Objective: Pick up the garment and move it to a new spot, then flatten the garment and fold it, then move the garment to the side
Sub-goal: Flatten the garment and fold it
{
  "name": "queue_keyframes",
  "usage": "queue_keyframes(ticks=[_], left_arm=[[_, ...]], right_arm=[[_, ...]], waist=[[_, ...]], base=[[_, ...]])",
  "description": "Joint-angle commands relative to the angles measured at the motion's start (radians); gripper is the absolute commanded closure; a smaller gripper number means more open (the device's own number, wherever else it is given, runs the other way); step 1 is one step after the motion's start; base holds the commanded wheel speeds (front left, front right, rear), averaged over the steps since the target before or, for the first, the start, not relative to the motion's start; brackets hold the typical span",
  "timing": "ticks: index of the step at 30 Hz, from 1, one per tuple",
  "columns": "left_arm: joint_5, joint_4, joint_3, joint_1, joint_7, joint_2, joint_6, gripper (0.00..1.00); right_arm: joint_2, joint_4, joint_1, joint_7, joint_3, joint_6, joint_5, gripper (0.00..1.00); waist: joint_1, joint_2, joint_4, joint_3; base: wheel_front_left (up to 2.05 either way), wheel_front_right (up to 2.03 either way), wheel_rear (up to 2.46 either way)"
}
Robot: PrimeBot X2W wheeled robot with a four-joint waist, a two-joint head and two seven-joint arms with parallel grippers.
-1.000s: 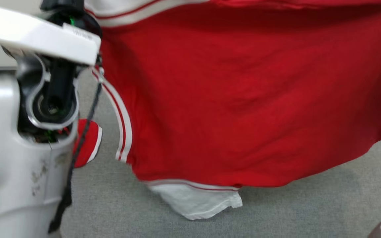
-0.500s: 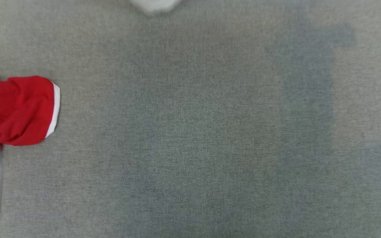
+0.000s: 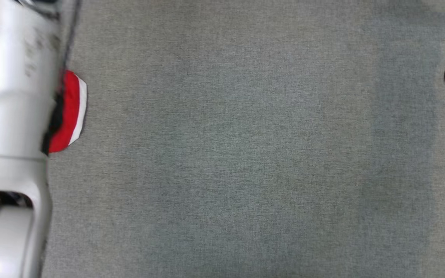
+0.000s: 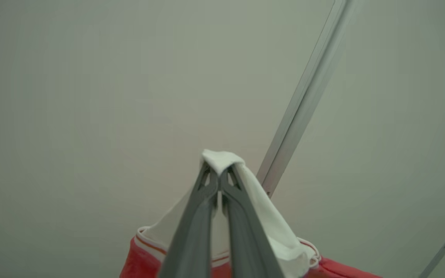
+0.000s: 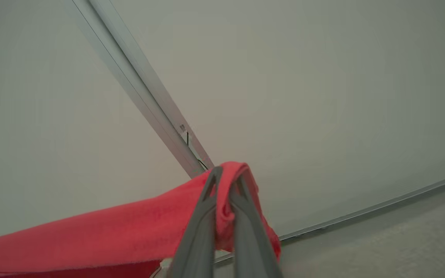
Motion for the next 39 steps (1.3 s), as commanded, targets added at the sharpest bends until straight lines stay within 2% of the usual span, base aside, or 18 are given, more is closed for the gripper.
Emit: queue_keyframes(ticks=[1,4,8,13,14,19,31,34,35,39], left_arm=[[0.010,0.010,-0.030,0.049,-0.014,0.001,-0.007,1.00],[0.006,0.019,-0.108,0.166,-0.030,0.000,-0.008,1.00],[-0.002,0.011,-0.229,0.304,-0.043,0.037,-0.008,1.00],[-0.026,-0.012,-0.377,0.446,-0.051,0.104,-0.008,1.00],[-0.026,-0.012,-0.377,0.446,-0.051,0.104,-0.008,1.00],[-0.053,-0.040,-0.505,0.547,-0.056,0.179,-0.008,1.00],[-0.103,-0.082,-0.720,0.693,-0.025,0.292,-0.008,1.00],[-0.109,-0.107,-0.773,0.718,-0.012,0.337,-0.008,1.00],[-0.148,-0.130,-0.794,0.749,0.000,0.349,-0.008,1.00],[-0.216,-0.208,-0.845,0.784,0.038,0.402,-0.008,1.00]], right_arm=[[-0.020,0.028,0.044,-0.021,0.019,0.002,0.002,1.00],[-0.037,0.089,0.126,-0.020,0.080,0.002,0.005,1.00],[-0.078,0.147,0.218,-0.024,0.157,0.002,0.016,1.00],[-0.124,0.194,0.316,-0.016,0.242,0.001,0.044,1.00],[-0.124,0.194,0.316,-0.016,0.242,0.001,0.044,1.00],[-0.162,0.208,0.402,0.010,0.313,0.001,0.096,1.00],[-0.268,0.148,0.583,0.116,0.498,0.000,0.240,1.00],[-0.296,0.114,0.627,0.156,0.544,0.000,0.291,1.00],[-0.311,0.084,0.663,0.194,0.589,0.000,0.320,1.00],[-0.355,0.008,0.729,0.269,0.660,0.000,0.404,1.00]], waist=[[0.0000,0.0000,0.012,-0.015],[0.0000,0.0000,0.022,-0.039],[0.0000,0.0000,0.034,-0.080],[0.0000,0.0000,0.047,-0.150],[0.0000,0.0000,0.047,-0.150],[0.0000,0.0000,0.050,-0.214],[0.0000,0.0000,0.050,-0.342],[0.0000,0.0000,0.050,-0.369],[0.0000,0.0000,0.048,-0.384],[0.0000,0.0000,0.044,-0.411]], base=[[0.00,0.00,0.00],[0.00,0.00,0.00],[0.00,0.00,0.00],[0.00,0.00,0.00],[0.00,0.00,0.00],[0.00,0.00,0.00],[0.00,0.00,0.00],[0.00,0.00,0.00],[0.00,0.00,0.00],[0.00,0.00,0.00]])
